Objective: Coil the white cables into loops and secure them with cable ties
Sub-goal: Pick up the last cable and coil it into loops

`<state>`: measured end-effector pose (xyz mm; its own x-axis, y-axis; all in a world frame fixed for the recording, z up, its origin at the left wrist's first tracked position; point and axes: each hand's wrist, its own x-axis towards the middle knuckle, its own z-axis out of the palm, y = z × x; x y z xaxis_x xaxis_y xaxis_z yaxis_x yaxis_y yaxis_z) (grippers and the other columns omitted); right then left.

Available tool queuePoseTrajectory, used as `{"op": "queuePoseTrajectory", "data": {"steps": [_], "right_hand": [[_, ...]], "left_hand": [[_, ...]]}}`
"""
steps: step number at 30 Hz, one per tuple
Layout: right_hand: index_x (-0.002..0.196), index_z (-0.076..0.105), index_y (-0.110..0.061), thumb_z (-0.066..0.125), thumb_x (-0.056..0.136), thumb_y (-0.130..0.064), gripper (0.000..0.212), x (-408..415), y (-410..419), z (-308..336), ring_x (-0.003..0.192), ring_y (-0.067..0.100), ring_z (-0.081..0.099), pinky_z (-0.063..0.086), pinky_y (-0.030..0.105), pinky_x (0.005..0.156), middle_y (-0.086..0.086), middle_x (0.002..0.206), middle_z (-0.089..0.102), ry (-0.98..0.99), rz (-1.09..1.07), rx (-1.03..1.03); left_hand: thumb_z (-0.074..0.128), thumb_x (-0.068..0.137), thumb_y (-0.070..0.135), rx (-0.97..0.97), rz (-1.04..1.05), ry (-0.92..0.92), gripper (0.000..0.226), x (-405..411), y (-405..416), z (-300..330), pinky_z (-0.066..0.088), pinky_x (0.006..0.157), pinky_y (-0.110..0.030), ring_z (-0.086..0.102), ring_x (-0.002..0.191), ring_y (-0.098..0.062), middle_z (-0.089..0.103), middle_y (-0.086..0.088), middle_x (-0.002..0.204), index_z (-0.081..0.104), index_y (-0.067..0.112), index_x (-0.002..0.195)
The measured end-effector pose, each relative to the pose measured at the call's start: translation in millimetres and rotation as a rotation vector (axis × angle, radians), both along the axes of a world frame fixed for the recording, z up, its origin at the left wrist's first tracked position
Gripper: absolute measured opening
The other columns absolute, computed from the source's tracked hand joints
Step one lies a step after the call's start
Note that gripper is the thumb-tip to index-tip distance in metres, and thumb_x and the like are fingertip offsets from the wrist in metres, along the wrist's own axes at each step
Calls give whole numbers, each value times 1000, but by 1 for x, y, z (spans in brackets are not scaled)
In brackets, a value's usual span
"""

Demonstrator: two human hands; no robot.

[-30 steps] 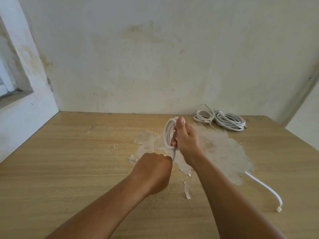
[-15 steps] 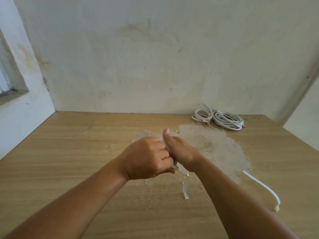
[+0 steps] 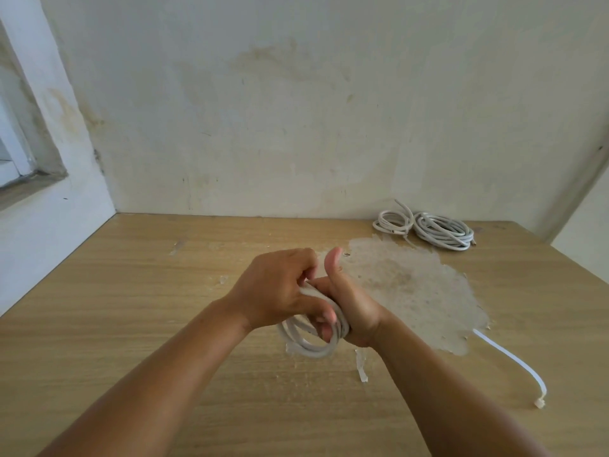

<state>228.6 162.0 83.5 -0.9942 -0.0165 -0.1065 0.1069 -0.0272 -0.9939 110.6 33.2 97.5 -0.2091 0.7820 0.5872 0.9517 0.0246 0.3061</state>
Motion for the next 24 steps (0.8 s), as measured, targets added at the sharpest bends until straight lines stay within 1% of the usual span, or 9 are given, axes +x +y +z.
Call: {"op": "queuePoseTrajectory", "data": {"steps": [3, 5, 7, 9, 13, 16, 19, 22, 24], "right_hand": [[58, 58, -15, 20, 61, -100, 93, -1, -1, 7, 36, 10, 43, 39, 23, 41, 0, 47, 44, -8, -40, -52], [60, 64, -21, 22, 61, -97, 87, -1, -3, 12, 35, 9, 41, 38, 24, 41, -2, 47, 41, -42, -36, -109], [70, 65, -10, 27, 60, -98, 96, 0, -3, 13, 33, 9, 41, 40, 22, 40, -2, 44, 40, -66, -23, -177], [75, 62, -3, 32, 60, -101, 103, 0, -1, 11, 32, 9, 41, 42, 22, 39, -2, 43, 40, -67, -21, -240], [72, 61, -2, 31, 65, -100, 102, 2, -2, 11, 31, 10, 39, 41, 22, 39, -2, 42, 38, -71, -72, -275], [69, 64, -5, 32, 73, -95, 95, 0, -8, 14, 36, 15, 45, 43, 26, 43, 3, 47, 45, -91, -228, -112], [68, 68, -7, 42, 84, -82, 81, 0, -10, 20, 48, 23, 60, 54, 33, 53, 10, 58, 61, -44, -378, 123], [76, 71, -7, 41, 93, -73, 74, 4, -9, 27, 61, 24, 66, 57, 37, 64, 10, 69, 67, -85, -373, 126], [77, 70, -7, 42, 94, -72, 72, 2, -12, 26, 54, 20, 59, 55, 36, 61, 6, 62, 62, -106, -432, 115]], "left_hand": [[37, 73, 93, 16, -52, -127, 71, -3, 1, -3, 39, 64, -14, 50, 75, -1, 51, 18, 79, 51, 25, 85], [25, 82, 89, 30, -107, -233, 76, -4, 0, -3, 49, 65, -23, 61, 73, -7, 62, 10, 79, 57, 21, 89], [28, 88, 84, -3, -125, -385, 67, -2, 0, -1, 54, 57, -30, 68, 60, -12, 68, 2, 68, 58, 24, 86], [31, 88, 83, -16, -62, -472, 64, 3, 5, 0, 51, 55, -26, 68, 55, -11, 68, 0, 62, 57, 25, 78], [28, 93, 75, 16, 95, -604, 77, 15, 15, -1, 54, 55, -35, 65, 48, -19, 65, -6, 54, 57, 8, 73], [25, 101, 67, 70, 209, -701, 77, 15, 21, -8, 49, 55, -34, 55, 42, -14, 58, -2, 47, 56, 9, 61], [34, 107, 49, 100, 310, -715, 65, 8, 26, -10, 47, 54, -34, 51, 45, -12, 55, 1, 50, 55, 6, 63], [40, 106, 32, 130, 366, -642, 53, 6, 29, -6, 40, 55, -34, 44, 50, -16, 48, -2, 52, 47, 7, 61], [40, 105, 32, 144, 382, -677, 52, 6, 30, -7, 43, 55, -39, 46, 50, -19, 52, -10, 53, 50, 2, 63]]}}
